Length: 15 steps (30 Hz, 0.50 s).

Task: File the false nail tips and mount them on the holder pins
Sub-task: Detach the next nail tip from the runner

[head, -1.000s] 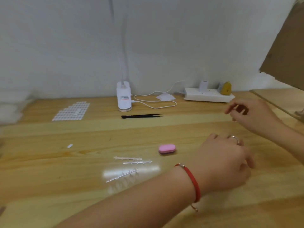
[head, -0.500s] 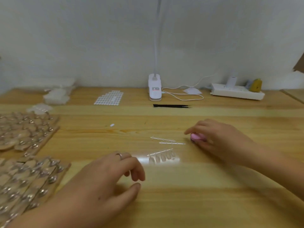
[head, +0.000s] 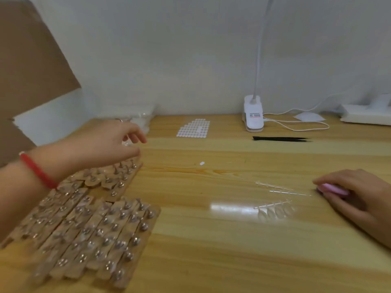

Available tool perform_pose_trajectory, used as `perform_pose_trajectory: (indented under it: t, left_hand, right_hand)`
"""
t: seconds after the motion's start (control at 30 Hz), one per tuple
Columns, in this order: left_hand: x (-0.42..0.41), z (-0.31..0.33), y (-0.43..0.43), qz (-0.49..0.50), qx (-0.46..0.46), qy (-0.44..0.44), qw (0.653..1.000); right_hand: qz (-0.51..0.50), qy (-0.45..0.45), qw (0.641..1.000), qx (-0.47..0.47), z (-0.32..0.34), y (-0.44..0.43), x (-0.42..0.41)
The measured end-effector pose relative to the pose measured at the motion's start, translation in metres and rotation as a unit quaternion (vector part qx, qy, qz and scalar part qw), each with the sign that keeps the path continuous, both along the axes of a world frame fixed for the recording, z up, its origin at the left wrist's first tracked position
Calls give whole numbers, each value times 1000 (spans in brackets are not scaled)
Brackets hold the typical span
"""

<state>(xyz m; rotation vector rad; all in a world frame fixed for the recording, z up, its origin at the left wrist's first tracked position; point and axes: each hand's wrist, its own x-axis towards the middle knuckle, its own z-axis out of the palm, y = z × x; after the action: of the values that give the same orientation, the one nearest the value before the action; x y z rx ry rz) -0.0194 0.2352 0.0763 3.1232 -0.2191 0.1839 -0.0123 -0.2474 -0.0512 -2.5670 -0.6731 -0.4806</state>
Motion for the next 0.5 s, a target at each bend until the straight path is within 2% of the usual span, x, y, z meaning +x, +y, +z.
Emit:
perform_pose_trajectory:
  t: [0.07,0.13,0.23,0.3,0.4,0.43,0.5]
  left_hand:
    - [16,-7,8,44,61,43,996]
    - [25,-11,4,62,71,83,992]
    - [14,3,-12,15,-30,94,995]
    - [-8,11,-32,-23,-70,149,986]
    - [-40,-4,-62,-58,70,237,967]
    - [-46,-13,-69,-73,122,245,959]
    - [-48,-27,-76,-87,171,227,955]
  right_hand:
    - [4,-4,1000,3,-6,-3,2]
    - [10,-2,1000,14,-7,-5,3]
    - [19,1,999,31,-4,-4,2]
    - [25,-3,999,39,0,-1,0]
    - [33,1,998,45,6,4,-1]
    - [36,1,998,45,7,4,-2]
    - [41,0,998,41,9,5,-5]
